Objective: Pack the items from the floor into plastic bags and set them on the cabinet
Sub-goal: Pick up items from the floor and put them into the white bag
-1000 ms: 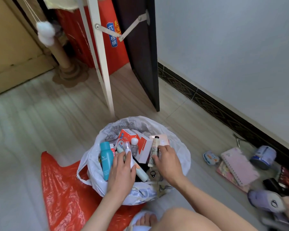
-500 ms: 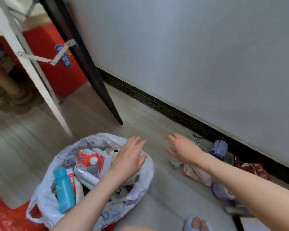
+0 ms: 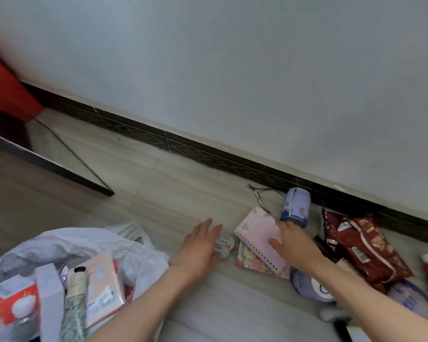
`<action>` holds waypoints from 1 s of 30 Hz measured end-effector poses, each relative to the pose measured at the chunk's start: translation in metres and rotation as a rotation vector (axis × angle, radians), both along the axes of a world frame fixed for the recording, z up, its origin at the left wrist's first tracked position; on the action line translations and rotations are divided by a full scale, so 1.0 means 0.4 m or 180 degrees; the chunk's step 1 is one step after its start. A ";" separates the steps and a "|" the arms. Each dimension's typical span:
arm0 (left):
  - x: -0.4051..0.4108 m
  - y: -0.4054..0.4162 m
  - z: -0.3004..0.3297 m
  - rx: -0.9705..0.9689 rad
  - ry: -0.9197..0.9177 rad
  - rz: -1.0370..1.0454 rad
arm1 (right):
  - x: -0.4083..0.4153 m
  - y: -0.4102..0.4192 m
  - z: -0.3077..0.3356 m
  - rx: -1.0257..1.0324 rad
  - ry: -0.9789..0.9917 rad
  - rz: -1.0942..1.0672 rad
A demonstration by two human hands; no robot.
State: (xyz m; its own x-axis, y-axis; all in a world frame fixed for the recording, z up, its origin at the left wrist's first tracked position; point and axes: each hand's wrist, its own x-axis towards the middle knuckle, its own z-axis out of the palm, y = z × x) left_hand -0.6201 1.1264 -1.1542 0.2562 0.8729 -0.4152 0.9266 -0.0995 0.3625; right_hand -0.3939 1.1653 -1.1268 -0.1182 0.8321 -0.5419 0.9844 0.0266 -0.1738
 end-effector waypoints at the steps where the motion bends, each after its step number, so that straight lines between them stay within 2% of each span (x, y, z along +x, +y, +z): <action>1: 0.009 0.008 -0.018 -0.0054 0.0007 0.0047 | -0.003 0.001 -0.023 -0.0035 -0.0018 -0.0119; 6: 0.058 -0.007 -0.084 -0.0143 -0.0050 0.0318 | -0.006 -0.006 -0.093 -0.0188 -0.0025 -0.0599; 12: 0.085 -0.004 -0.093 -0.0036 -0.0137 0.0571 | 0.000 0.000 -0.086 -0.0181 -0.0048 -0.0966; 19: 0.098 -0.021 -0.101 -0.0122 0.0061 0.0709 | 0.013 -0.025 -0.061 0.0328 0.0205 -0.1218; 25: 0.069 -0.075 -0.071 -0.0173 -0.0478 0.1110 | -0.003 -0.089 -0.052 0.0302 0.1162 -0.2008; 30: 0.047 -0.117 0.025 0.0222 -0.1074 0.1255 | -0.043 -0.153 0.019 0.0578 0.1488 -0.2025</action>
State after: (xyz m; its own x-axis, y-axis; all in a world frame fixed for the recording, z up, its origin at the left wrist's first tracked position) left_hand -0.6012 1.0794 -1.1443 0.0120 0.9527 -0.3038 0.7314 0.1988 0.6523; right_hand -0.4112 1.1040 -1.1194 0.2264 0.8865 -0.4035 0.6471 -0.4466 -0.6179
